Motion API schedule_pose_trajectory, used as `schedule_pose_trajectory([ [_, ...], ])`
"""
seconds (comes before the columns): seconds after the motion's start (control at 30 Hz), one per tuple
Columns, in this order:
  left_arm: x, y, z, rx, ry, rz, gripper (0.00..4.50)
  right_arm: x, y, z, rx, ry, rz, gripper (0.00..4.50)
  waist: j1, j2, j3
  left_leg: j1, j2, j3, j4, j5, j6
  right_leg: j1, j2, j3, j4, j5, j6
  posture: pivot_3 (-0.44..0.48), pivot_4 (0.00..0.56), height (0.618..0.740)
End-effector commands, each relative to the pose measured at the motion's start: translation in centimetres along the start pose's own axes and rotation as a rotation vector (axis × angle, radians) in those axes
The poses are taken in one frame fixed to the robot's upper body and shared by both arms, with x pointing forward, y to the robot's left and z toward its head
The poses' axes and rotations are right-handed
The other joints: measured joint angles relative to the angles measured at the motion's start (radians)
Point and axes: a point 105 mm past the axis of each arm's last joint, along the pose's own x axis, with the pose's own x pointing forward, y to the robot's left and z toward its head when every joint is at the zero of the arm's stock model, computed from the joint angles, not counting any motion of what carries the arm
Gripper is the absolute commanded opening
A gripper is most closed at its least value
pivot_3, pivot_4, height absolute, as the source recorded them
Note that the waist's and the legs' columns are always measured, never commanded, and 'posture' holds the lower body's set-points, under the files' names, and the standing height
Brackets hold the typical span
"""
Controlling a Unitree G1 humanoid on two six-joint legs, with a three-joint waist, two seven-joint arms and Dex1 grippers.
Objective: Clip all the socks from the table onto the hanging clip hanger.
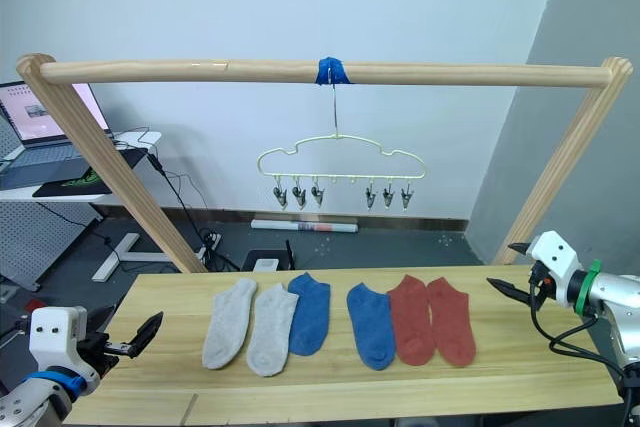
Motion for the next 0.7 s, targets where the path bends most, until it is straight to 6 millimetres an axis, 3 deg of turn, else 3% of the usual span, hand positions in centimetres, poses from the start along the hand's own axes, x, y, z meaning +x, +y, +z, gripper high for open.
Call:
schedule_pose_trajectory([
  [0.03, 0.0, 0.7, 0.9, 0.013, -0.009, 0.01, 4.45, -0.4, -0.7, 1.0, -0.046, -0.019, -0.011, 4.5, 0.0, 0.0, 0.0, 0.0, 0.0, 0.0, 0.0, 0.0, 0.0, 0.0, 0.0, 0.0, 0.0, 0.0, 0.0, -0.02, 0.0, 0.714],
  [0.13, 0.1, 1.4, 0.2, 0.011, 0.042, 0.031, 4.45, -0.5, -0.5, 0.9, -0.044, -0.018, -0.013, 4.5, 0.0, 0.0, 0.0, 0.0, 0.0, 0.0, 0.0, 0.0, 0.0, 0.0, 0.0, 0.0, 0.0, 0.0, 0.0, -0.021, 0.0, 0.714],
  [0.43, 1.0, 0.4, 2.8, -0.044, -0.107, -0.005, 4.45, -0.8, -0.3, 0.9, -0.047, -0.024, -0.016, 4.5, 0.001, 0.0, 0.0, 0.0, 0.0, 0.0, 0.0, 0.0, 0.0, 0.0, 0.0, 0.0, 0.0, 0.0, 0.0, -0.039, 0.0, 0.714],
  [0.6, 2.3, -2.6, 4.9, -0.072, -0.164, -0.055, 4.45, -0.9, 0.3, 1.7, -0.057, -0.06, -0.013, 4.5, 0.0, 0.0, 0.001, 0.0, 0.0, 0.0, 0.0, 0.0, 0.0, 0.0, 0.0, 0.0, 0.0, 0.0, 0.0, -0.065, 0.025, 0.714],
  [0.7, 3.2, -4.5, 7.4, -0.041, -0.243, -0.088, 4.45, -0.5, 1.3, 3.6, -0.054, -0.117, 0.02, 4.5, -0.005, -0.002, 0.008, 0.0, 0.0, 0.0, 0.0, 0.0, 0.0, 0.0, 0.0, 0.0, 0.0, 0.0, 0.0, -0.085, 0.041, 0.714],
])
